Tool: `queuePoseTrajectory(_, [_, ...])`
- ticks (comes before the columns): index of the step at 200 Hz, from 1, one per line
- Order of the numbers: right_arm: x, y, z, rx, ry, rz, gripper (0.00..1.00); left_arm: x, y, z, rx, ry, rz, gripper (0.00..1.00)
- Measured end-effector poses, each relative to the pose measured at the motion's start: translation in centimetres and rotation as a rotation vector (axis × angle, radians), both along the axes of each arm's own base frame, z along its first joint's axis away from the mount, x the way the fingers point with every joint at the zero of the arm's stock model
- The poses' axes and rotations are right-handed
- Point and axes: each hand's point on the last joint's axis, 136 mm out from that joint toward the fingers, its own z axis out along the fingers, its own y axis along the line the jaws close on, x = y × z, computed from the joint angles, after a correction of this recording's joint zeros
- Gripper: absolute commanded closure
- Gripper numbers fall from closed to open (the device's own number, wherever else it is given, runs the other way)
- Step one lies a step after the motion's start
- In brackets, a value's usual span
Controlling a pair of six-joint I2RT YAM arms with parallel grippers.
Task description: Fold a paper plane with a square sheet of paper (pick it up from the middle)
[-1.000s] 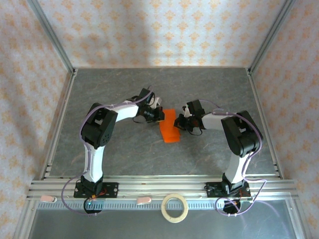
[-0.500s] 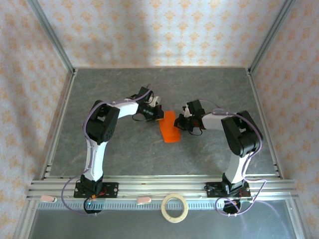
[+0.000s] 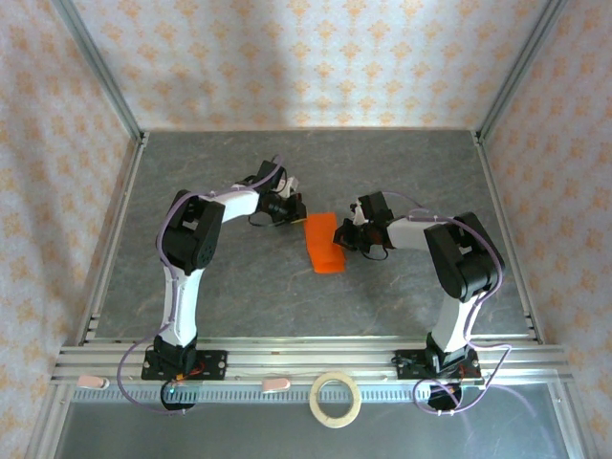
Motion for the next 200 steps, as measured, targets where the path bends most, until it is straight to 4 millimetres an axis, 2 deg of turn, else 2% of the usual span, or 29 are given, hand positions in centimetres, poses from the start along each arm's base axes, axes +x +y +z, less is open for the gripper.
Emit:
queuePoseTrajectory(95, [0.0, 0.0, 0.0, 0.01, 0.0, -0.012, 1.0, 2.2, 1.6, 0.2, 0.059, 0.022, 0.138, 1.0])
queuePoseTrajectory(120, [0.0, 0.0, 0.1, 0.013, 0.001, -0.02, 1.0, 2.6, 2.6, 1.3, 0.071, -0.007, 0.166, 1.0])
queuePoseTrajectory(140, [-0.1, -0.1, 0.1, 0.016, 0.002, -0.027, 1.0, 1.0, 2.9, 3.2, 0.049, -0.033, 0.171, 1.0])
queuePoseTrajectory(154, [0.0, -0.1, 0.0, 0.019, 0.003, -0.032, 1.0, -0.9, 2.0, 4.6, 0.013, -0.05, 0.147, 1.0])
queuePoseTrajectory(177, [0.0, -0.1, 0.1, 0.021, 0.007, -0.038, 1.0, -4.4, -1.6, 6.0, -0.07, -0.052, 0.044, 1.0])
queuePoseTrajectory(200, [0.0, -0.1, 0.1, 0.022, 0.009, -0.04, 1.0, -7.6, -4.6, 5.4, -0.117, -0.017, -0.058, 1.0])
